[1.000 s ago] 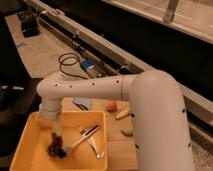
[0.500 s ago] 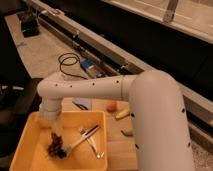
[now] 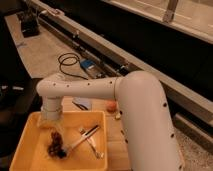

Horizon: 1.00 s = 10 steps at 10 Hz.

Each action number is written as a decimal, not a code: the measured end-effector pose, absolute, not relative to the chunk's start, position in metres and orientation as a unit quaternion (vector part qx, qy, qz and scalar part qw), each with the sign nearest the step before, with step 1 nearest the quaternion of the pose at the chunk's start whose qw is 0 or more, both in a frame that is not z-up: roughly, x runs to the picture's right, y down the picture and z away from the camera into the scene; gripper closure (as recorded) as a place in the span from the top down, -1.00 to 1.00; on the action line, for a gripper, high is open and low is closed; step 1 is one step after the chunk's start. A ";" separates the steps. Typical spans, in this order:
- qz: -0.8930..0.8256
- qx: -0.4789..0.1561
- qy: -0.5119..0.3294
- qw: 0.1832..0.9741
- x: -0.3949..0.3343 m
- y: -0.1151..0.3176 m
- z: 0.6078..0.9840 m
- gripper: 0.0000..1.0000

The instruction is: Place grapes in paper cup

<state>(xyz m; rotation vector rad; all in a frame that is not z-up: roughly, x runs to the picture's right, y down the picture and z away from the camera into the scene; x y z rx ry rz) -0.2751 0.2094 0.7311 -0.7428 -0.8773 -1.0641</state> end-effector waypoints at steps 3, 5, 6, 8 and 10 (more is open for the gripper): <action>-0.497 -0.331 -0.425 0.681 -0.273 0.224 0.738 0.60; -0.497 -0.330 -0.425 0.681 -0.275 0.224 0.738 0.60; -0.496 -0.331 -0.422 0.683 -0.274 0.224 0.739 0.60; -0.488 -0.340 -0.406 0.694 -0.273 0.231 0.750 0.60; -0.482 -0.352 -0.389 0.702 -0.273 0.241 0.761 0.60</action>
